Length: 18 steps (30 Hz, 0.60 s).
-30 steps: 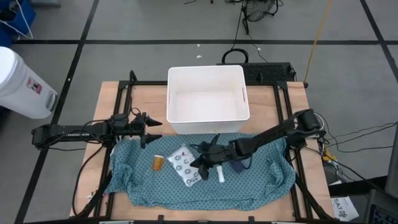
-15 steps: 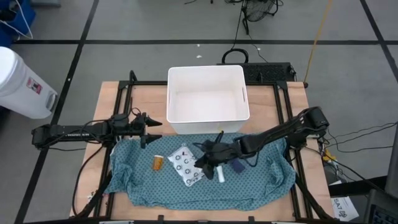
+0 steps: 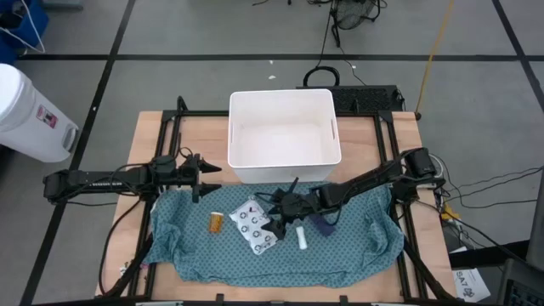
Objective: Pick & place medical supplies in basket/bin
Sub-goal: Put the white mailer bag into the white bin
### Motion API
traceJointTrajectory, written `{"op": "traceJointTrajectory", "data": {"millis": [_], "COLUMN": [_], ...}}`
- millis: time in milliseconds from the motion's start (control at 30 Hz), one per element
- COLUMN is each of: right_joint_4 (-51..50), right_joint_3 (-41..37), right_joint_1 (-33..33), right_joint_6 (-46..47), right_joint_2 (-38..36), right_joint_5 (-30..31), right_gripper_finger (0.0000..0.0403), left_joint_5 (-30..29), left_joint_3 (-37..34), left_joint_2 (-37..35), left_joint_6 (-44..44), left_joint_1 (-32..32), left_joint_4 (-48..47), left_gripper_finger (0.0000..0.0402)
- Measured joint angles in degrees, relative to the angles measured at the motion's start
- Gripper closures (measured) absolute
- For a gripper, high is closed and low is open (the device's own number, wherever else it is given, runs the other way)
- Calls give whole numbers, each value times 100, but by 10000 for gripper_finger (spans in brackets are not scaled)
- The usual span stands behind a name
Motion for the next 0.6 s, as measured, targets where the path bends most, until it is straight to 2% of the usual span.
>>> {"op": "traceJointTrajectory", "data": {"millis": [300,433,533,600], "right_joint_4": [342,489,457,471], "right_joint_3": [-1,8,5,5], "right_joint_1": [-19,-34,-34,-35], "right_joint_6": [146,300,431,445], "right_joint_2": [565,755,862,861], "right_joint_5": [-47,-318,-351,-334], "right_gripper_finger": [63,66,85,112], "left_joint_5": [0,0,0,0], "left_joint_3": [0,0,0,0], "left_joint_2": [1,2,0,2], "left_joint_6": [-2,13,13,12], "left_joint_1": [-2,-1,-2,-1], "left_joint_4": [-2,-2,-2,-4], "left_gripper_finger": [41,41,41,41]}}
